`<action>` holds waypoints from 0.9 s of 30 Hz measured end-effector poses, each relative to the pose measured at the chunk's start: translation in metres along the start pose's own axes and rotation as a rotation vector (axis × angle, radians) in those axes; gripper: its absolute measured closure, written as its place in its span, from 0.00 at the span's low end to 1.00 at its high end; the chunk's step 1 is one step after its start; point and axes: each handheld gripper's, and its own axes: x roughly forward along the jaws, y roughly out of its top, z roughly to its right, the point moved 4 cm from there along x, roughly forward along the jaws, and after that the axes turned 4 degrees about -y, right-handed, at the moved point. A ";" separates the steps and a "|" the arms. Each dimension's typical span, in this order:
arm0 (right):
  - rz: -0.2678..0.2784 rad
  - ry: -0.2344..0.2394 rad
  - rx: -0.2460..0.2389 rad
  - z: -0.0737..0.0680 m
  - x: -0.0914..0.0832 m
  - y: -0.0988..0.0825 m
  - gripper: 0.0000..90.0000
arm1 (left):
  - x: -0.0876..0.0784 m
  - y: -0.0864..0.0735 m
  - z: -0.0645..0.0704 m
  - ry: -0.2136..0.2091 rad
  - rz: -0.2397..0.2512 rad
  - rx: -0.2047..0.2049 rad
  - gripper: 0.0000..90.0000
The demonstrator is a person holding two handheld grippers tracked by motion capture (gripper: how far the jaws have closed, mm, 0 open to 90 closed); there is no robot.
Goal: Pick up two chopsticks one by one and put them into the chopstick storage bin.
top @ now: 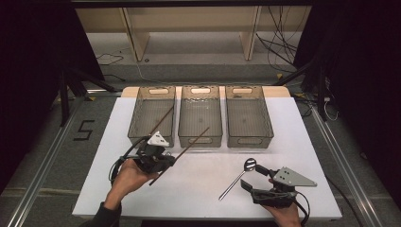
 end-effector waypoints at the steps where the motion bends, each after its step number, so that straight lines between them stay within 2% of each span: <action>1: -0.001 0.000 0.001 0.000 0.000 0.000 0.25 | -0.003 0.001 -0.003 0.005 0.009 -0.003 0.93; 7: 0.002 -0.001 0.004 0.001 0.000 0.000 0.25 | -0.017 0.012 -0.024 0.034 0.066 -0.034 0.93; 11: 0.001 -0.002 0.005 0.001 0.000 0.000 0.25 | -0.025 0.024 -0.047 0.071 0.092 -0.063 0.93; 16: -0.002 -0.001 0.005 0.001 0.000 0.000 0.25 | -0.027 0.032 -0.074 0.099 0.080 -0.100 0.93; 20: -0.002 -0.001 0.006 0.001 0.000 0.000 0.25 | -0.025 0.041 -0.091 0.109 0.083 -0.124 0.93; 27: 0.000 0.000 0.005 0.001 0.000 0.000 0.25 | -0.019 0.056 -0.116 0.148 0.075 -0.124 0.93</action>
